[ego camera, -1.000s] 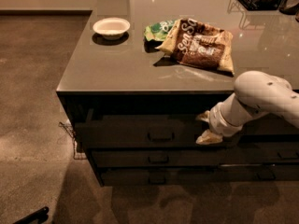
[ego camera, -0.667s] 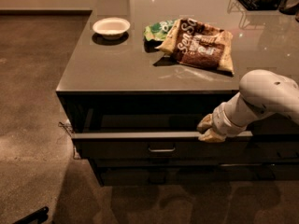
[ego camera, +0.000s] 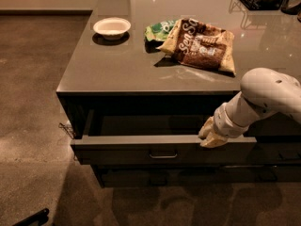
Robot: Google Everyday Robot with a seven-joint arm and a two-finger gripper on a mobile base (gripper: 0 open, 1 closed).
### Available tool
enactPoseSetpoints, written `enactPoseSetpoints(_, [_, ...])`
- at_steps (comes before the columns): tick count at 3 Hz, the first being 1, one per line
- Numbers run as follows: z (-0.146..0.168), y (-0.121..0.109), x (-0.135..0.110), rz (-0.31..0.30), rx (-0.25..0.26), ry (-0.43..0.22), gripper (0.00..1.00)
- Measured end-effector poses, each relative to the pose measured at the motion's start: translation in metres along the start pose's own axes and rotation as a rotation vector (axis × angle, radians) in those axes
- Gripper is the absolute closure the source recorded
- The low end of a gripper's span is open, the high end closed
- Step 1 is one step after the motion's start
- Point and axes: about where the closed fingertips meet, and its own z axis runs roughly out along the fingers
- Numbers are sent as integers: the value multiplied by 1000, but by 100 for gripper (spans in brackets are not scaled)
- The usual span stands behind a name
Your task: Open top drawer
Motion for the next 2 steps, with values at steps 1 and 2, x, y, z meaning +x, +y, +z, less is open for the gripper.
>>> enactPoseSetpoints(1, [1,1,0,-1,-3,0,82])
enactPoseSetpoints(2, [2,1,-1,-2,-5,0,59])
